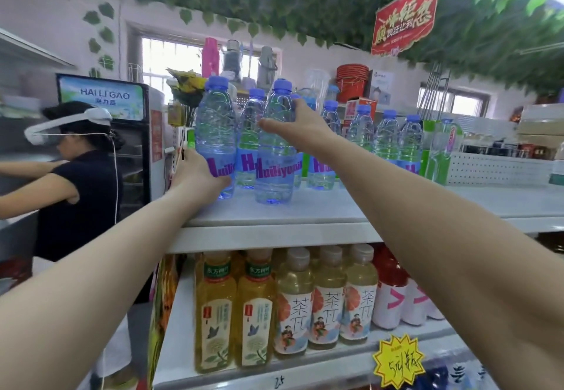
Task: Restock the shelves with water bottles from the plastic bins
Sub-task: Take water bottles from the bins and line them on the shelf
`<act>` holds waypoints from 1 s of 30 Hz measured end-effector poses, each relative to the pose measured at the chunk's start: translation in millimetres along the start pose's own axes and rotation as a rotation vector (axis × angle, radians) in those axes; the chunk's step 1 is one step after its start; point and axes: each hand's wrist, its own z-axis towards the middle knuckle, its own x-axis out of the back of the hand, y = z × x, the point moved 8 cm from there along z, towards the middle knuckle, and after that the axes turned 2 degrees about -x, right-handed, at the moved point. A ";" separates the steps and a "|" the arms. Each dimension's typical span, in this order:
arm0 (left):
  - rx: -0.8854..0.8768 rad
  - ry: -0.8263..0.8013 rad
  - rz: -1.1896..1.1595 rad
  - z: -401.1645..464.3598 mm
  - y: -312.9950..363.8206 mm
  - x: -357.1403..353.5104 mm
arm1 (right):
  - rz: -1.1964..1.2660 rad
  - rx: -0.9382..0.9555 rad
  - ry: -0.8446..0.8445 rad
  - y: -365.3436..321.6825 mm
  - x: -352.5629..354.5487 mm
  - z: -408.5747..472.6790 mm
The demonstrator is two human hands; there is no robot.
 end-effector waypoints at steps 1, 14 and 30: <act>0.001 -0.001 -0.002 -0.8 0.6 0.4 | 0.009 0.005 0.008 0.7 -0.3 0.1; 0.040 -0.019 0.011 -20.6 10.7 4.7 | 0.117 0.054 -0.048 -6.4 -7.4 6.0; 0.034 -0.054 0.016 -18.3 8.6 -0.4 | -0.019 0.125 0.018 -28.4 -9.0 12.8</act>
